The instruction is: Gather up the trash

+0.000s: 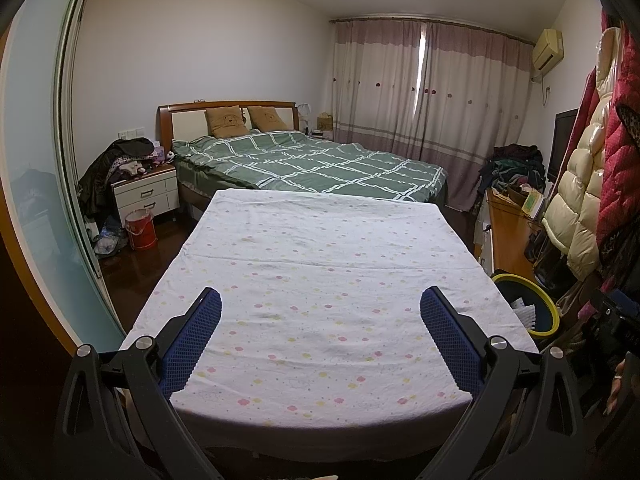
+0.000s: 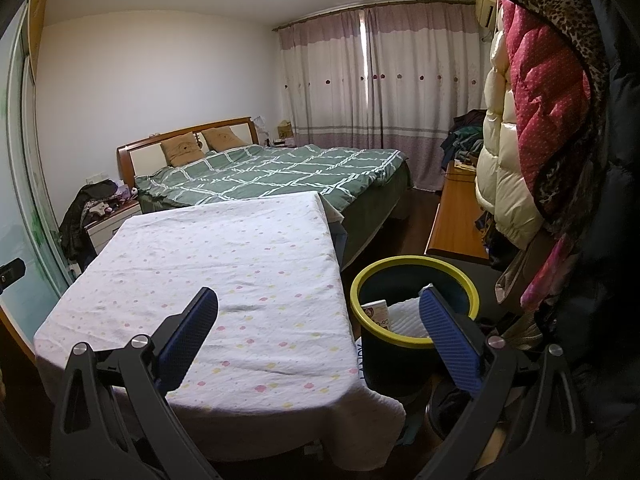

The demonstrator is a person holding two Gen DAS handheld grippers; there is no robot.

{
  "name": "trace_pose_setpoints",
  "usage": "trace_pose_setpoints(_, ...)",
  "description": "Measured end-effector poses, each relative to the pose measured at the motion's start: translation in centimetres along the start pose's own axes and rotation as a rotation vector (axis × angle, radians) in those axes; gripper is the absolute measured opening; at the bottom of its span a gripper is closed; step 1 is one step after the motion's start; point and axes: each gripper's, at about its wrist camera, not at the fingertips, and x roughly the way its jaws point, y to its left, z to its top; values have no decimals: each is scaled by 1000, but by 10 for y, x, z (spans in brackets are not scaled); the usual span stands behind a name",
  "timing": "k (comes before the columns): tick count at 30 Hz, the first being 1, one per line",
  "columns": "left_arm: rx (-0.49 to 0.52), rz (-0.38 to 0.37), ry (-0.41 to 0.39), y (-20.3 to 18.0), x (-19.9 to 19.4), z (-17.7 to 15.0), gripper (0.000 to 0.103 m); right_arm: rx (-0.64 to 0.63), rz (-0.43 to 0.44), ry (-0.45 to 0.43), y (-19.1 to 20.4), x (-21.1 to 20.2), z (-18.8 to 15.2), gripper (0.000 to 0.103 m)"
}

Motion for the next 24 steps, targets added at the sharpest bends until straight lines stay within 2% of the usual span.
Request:
trace_pose_setpoints(19,1,-1,-1,0,0,0,98,-1,1,6,2,2,-1,96)
trace_pose_setpoints(24,-9,-23,8,4,4,-1,98,-1,7,11,2,4,-2,96)
